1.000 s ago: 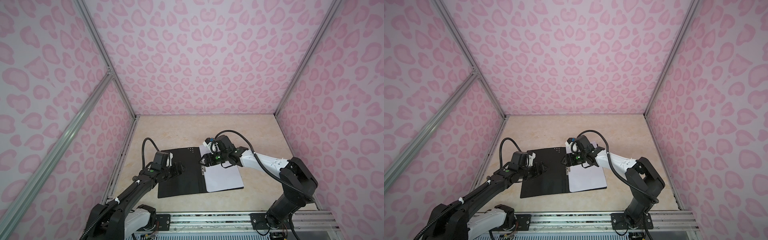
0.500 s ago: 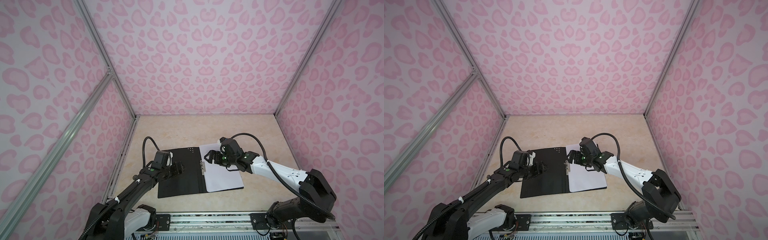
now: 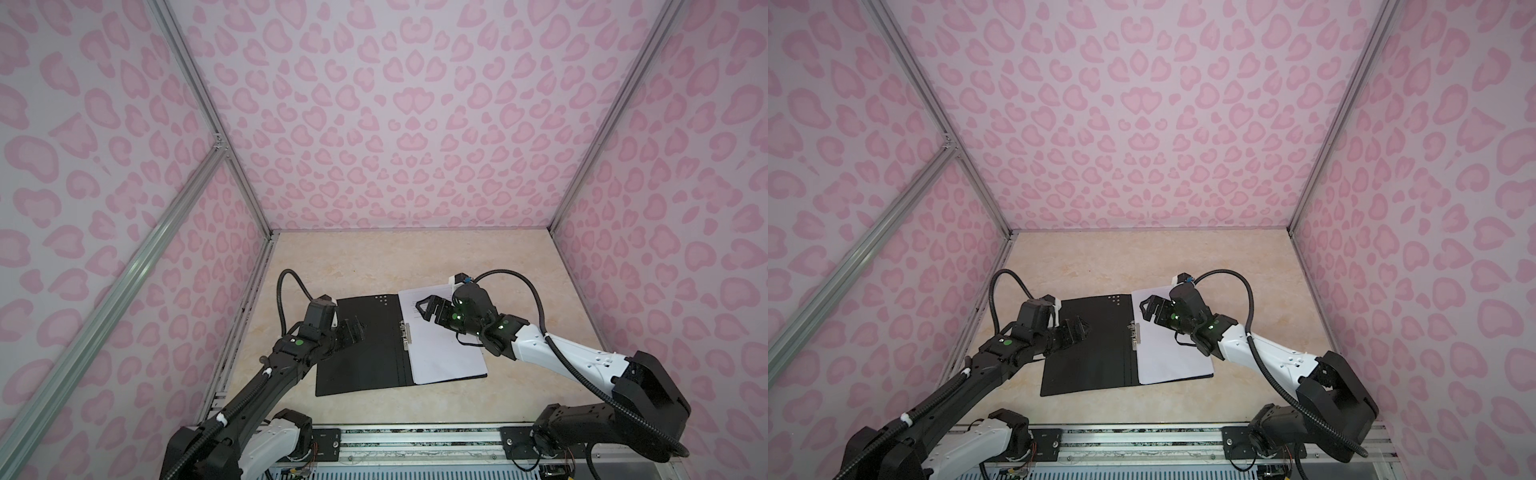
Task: Put the files into the folder
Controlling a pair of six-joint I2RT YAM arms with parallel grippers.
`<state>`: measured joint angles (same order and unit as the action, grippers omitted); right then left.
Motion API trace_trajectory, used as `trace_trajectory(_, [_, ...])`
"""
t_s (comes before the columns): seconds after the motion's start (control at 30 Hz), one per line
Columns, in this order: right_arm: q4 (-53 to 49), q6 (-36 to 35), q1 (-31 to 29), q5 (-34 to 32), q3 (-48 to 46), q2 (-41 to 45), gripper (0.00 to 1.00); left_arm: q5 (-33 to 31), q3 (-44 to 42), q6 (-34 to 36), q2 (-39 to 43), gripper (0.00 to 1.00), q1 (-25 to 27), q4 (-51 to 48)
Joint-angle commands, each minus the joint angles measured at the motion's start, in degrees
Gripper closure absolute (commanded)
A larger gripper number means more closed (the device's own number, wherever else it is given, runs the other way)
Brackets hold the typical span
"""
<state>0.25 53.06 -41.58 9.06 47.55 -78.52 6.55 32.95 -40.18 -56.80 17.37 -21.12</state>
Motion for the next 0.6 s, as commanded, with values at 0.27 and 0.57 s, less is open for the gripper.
trace_trajectory(0.27, [0.29, 0.34, -1.95, 3.56, 1.50, -6.56, 0.02, -8.09, -6.83, -5.75, 2.81, 0.01, -11.25, -2.84])
trace_trajectory(0.57, [0.10, -0.88, -0.98, 5.37, -1.09, -4.37, 0.08, -1.09, -10.71, -2.54, -2.40, 0.01, -11.47, 1.03])
